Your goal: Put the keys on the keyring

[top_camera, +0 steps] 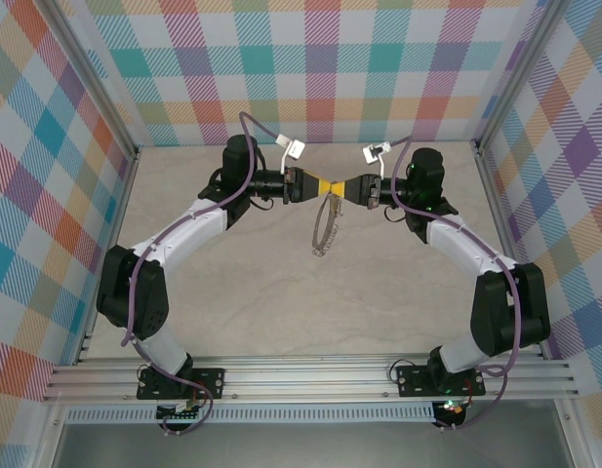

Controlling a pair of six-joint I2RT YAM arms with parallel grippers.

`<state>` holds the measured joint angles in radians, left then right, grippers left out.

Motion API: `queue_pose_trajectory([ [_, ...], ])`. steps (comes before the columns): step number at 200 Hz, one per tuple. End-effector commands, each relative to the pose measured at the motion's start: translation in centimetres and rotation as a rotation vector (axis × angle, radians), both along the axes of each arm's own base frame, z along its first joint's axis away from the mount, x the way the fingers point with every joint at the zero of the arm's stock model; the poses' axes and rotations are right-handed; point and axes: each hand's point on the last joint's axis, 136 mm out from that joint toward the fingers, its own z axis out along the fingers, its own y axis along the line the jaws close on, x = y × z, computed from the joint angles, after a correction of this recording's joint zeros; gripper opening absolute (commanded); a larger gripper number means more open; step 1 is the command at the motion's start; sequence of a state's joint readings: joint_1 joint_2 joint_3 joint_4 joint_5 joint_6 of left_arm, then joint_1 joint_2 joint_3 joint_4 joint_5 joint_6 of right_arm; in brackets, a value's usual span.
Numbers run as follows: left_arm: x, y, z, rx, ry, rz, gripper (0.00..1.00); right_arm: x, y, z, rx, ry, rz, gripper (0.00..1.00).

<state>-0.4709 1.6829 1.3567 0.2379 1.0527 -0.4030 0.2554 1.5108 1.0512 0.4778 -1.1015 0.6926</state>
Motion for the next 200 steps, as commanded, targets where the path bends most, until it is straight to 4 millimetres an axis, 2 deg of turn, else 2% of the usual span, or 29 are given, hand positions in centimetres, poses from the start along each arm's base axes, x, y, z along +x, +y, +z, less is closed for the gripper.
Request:
queue_pose_trajectory([
  [1,-1.0,-0.5,1.4,-0.03,-0.053,-0.043,0.17,0.3,-0.1,0.6,0.002,-0.049,-0.01,0.0],
  [62,-1.8,-0.2,1.4,-0.028,-0.066,-0.058,0.16,0.7,-0.1,0.5,-0.002,-0.046,-0.026,0.0],
  [84,-2.1,-0.1,1.4,-0.027,-0.071,-0.064,0.09,0.8,-0.1,0.3,-0.003,-0.043,-0.03,0.0],
  [100,-2.1,-0.1,1.3,-0.024,-0.073,-0.064,0.08,0.9,-0.1,0.3,-0.003,-0.043,-0.031,0.0],
  [115,-2.2,-0.1,1.4,-0.025,-0.073,-0.066,0.0,1.0,-0.1,0.3,-0.002,-0.042,-0.033,0.0],
  [147,-1.9,0.0,1.7,-0.031,-0.083,-0.04,0.0,1.1,-0.2,0.8,0.005,-0.034,-0.046,0.0],
  [157,-1.5,0.1,1.8,-0.033,-0.082,-0.009,0.0,1.1,-0.4,1.1,0.006,-0.035,-0.06,0.19],
  [162,-1.3,0.1,2.0,-0.035,-0.082,0.009,0.0,1.1,-0.5,1.3,0.005,-0.038,-0.071,0.24],
  [181,-0.7,0.5,2.7,-0.06,-0.087,0.078,0.0,0.8,-1.5,2.4,0.009,-0.062,-0.126,0.39],
  [200,-0.5,0.9,4.0,-0.104,-0.094,0.119,0.0,0.2,-2.7,3.0,0.005,-0.078,-0.194,0.43],
])
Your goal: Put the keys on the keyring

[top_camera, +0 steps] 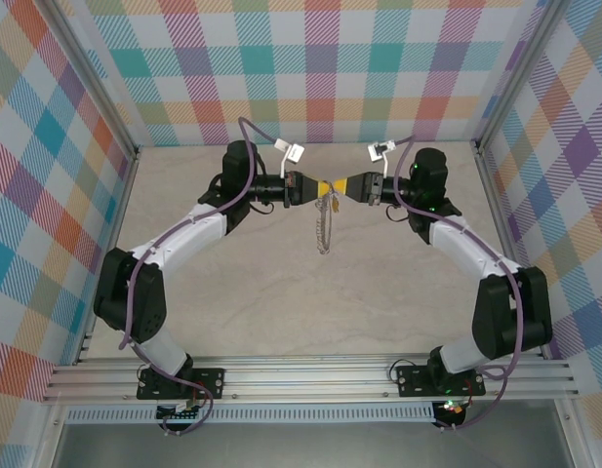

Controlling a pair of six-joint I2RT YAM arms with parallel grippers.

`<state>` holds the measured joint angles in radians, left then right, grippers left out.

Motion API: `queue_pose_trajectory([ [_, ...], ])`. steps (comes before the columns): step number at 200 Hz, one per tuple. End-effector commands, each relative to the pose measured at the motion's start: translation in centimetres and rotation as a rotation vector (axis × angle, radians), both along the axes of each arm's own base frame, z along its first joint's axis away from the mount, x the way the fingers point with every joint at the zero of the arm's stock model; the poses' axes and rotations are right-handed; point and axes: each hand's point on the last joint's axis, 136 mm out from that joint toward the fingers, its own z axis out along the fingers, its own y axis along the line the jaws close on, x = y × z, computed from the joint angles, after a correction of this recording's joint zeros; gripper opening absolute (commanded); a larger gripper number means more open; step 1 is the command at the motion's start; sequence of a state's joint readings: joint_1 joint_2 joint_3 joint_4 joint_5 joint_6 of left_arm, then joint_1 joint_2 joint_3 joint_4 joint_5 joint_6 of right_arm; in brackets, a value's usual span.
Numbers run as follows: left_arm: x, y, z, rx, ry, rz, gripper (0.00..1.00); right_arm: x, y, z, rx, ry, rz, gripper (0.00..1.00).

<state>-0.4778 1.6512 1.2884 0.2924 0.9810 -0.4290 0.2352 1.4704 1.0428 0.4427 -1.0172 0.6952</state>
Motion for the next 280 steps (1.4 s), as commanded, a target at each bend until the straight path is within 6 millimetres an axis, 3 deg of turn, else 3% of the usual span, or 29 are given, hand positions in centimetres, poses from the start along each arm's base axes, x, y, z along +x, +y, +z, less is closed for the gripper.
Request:
queue_pose_trajectory([
  [1,-0.8,0.6,4.7,-0.102,-0.103,0.055,0.0,-0.8,-1.6,2.4,0.006,-0.083,-0.094,0.43],
  [54,-2.2,1.0,7.7,-0.171,-0.146,0.069,0.0,-1.3,-3.7,0.8,-0.033,-0.082,-0.328,0.48],
  [100,-3.6,0.8,9.6,-0.196,-0.185,0.052,0.0,-2.5,-1.0,0.1,-0.074,-0.118,-0.28,0.51],
  [128,-3.8,0.7,9.8,-0.199,-0.188,0.054,0.0,-3.5,0.2,0.5,-0.083,-0.155,-0.253,0.53],
  [196,-4.2,0.5,9.9,-0.201,-0.192,0.047,0.0,-4.3,0.8,1.2,-0.106,-0.193,-0.242,0.54],
  [229,-4.2,0.5,9.8,-0.199,-0.195,0.046,0.0,-5.4,0.6,1.6,-0.112,-0.216,-0.237,0.7],
  [280,-4.2,0.4,10.1,-0.202,-0.198,0.039,0.0,-4.9,0.7,2.2,-0.121,-0.228,-0.259,0.7],
])
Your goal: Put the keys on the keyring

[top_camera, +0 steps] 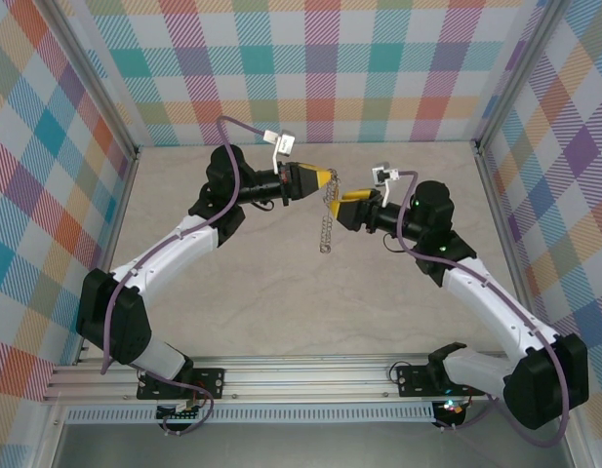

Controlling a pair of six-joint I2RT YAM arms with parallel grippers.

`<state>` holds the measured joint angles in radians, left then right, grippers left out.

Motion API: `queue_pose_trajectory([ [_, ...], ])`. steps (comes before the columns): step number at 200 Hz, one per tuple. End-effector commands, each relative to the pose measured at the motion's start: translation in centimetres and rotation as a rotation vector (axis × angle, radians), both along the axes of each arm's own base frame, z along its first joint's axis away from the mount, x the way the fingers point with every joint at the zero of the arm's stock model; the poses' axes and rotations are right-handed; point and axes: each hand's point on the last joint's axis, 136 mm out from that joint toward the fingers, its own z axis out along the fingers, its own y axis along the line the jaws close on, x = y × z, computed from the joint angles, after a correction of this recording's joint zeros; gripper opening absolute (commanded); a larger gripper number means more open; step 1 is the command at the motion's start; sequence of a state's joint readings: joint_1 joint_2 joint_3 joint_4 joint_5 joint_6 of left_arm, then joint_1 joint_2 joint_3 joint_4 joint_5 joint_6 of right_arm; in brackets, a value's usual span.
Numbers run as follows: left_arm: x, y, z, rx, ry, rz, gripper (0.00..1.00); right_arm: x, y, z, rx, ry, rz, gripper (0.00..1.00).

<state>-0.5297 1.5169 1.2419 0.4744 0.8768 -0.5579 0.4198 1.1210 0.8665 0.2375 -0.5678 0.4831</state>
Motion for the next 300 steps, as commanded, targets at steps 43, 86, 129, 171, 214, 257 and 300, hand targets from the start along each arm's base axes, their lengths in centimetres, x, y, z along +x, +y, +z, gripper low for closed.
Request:
queue_pose_trajectory([
  [43,-1.6,0.3,3.3,-0.054,-0.094,-0.015,0.0,1.6,0.4,1.8,-0.017,-0.052,-0.031,0.58],
  [86,-1.5,0.4,3.3,-0.053,-0.094,-0.009,0.0,1.7,0.6,2.3,-0.018,-0.06,-0.016,0.42],
  [129,-1.4,0.5,3.4,-0.06,-0.095,0.003,0.0,0.7,1.0,2.4,-0.02,-0.066,0.031,0.19],
  [171,-1.2,0.6,3.6,-0.071,-0.096,0.02,0.0,-0.2,1.6,2.6,-0.022,-0.069,0.077,0.02],
  [214,-1.0,0.9,3.8,-0.101,-0.098,0.047,0.0,-0.8,2.4,2.5,-0.022,-0.064,0.106,0.0],
  [257,-1.0,0.8,3.4,-0.111,-0.087,0.055,0.0,-1.1,3.8,2.5,-0.01,-0.058,0.147,0.0],
  [300,-1.1,0.5,2.8,-0.117,-0.073,0.058,0.0,-0.8,4.3,3.3,0.022,-0.058,0.159,0.0],
])
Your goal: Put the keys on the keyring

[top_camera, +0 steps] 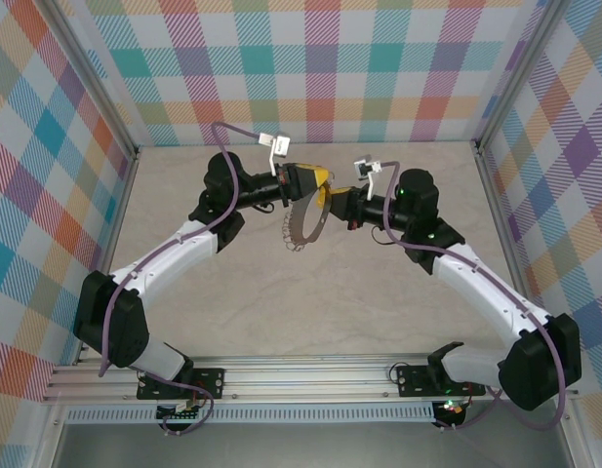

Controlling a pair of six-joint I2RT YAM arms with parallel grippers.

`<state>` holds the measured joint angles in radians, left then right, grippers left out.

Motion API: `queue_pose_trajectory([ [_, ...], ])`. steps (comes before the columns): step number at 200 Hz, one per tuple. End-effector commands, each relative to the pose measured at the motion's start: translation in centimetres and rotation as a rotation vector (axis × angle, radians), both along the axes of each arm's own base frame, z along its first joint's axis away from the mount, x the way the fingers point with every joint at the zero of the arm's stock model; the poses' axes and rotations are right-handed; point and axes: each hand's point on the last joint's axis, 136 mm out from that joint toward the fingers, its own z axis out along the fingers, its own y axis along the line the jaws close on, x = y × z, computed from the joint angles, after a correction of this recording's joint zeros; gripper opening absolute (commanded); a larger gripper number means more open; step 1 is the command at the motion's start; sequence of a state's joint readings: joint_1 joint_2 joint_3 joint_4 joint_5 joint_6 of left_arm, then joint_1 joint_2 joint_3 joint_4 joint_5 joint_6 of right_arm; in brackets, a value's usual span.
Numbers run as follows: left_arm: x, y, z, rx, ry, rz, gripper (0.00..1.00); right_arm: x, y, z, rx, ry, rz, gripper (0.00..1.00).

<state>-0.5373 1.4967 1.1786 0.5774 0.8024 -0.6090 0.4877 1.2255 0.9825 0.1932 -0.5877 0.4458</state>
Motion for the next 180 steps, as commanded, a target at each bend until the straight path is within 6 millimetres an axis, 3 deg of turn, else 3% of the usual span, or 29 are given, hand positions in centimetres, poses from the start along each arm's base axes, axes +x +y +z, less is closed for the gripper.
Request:
queue_pose_trajectory([
  [1,-1.5,0.1,2.6,-0.066,-0.078,-0.001,0.0,-0.9,1.1,2.6,0.053,-0.051,0.069,0.0],
  [33,-1.2,0.0,2.2,-0.074,-0.063,0.01,0.0,-0.7,1.0,2.4,0.051,-0.039,0.054,0.0],
  [46,-1.0,0.1,2.0,-0.078,-0.059,0.02,0.0,-0.8,0.6,2.2,0.042,-0.034,0.035,0.17],
  [57,-0.9,0.1,1.9,-0.079,-0.057,0.024,0.0,-1.0,-0.2,2.1,0.033,-0.035,0.014,0.25],
  [91,-0.8,-0.1,1.6,-0.081,-0.057,0.017,0.0,-2.0,-3.7,2.0,0.022,-0.035,-0.07,0.41],
  [127,-0.8,-0.3,1.4,-0.086,-0.069,0.003,0.0,-2.3,-6.5,3.8,0.062,-0.074,-0.162,0.44],
  [180,-0.6,-0.5,1.4,-0.112,-0.058,-0.008,0.0,-0.5,-5.5,6.9,0.184,-0.082,-0.128,0.4],
])
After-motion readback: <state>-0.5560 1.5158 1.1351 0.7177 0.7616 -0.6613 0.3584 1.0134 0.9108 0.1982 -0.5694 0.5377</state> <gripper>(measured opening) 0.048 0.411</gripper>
